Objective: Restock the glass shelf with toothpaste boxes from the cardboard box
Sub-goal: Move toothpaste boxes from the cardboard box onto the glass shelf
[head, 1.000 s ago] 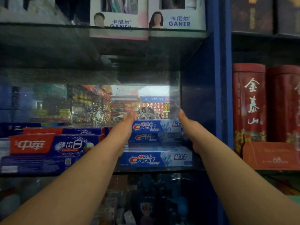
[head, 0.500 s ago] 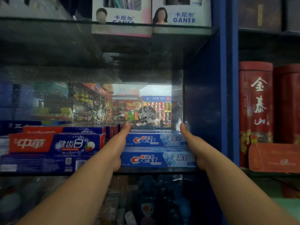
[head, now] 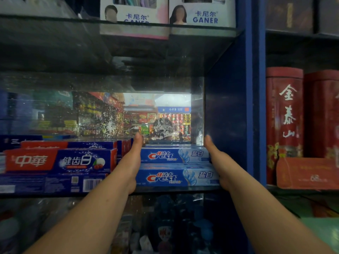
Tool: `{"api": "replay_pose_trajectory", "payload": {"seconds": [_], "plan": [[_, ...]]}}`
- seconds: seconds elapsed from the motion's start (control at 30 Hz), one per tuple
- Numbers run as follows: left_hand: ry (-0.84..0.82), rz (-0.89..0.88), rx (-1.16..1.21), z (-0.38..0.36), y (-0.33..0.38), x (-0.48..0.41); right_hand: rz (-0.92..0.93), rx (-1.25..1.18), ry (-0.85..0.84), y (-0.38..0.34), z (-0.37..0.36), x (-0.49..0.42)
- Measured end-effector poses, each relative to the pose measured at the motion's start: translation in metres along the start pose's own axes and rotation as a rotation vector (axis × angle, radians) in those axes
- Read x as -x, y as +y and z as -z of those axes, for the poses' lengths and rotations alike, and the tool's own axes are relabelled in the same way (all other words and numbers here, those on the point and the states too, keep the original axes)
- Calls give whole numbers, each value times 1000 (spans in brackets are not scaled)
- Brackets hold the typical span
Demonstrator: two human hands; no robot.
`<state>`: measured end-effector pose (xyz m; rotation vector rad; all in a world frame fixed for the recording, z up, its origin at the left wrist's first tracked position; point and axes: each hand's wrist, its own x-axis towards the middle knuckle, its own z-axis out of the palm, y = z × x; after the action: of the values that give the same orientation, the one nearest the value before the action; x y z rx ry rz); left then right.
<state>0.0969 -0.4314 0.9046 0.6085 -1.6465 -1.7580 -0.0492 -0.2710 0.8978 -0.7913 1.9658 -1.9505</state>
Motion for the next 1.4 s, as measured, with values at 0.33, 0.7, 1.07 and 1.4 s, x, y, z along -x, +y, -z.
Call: {"api": "replay_pose_trajectory", "payload": {"seconds": [0.33, 0.7, 1.07, 1.4], "plan": [[-50, -137, 82, 15, -13, -4, 131, 202, 12, 0, -2, 51], [-70, -342, -125, -3, 37, 22, 236, 215, 169, -41, -9, 2], [-48, -237, -91, -12, 53, -20, 184, 252, 64, -55, -19, -44], [22, -204, -78, -8, 26, -35, 157, 297, 80, -16, -15, -54]]}}
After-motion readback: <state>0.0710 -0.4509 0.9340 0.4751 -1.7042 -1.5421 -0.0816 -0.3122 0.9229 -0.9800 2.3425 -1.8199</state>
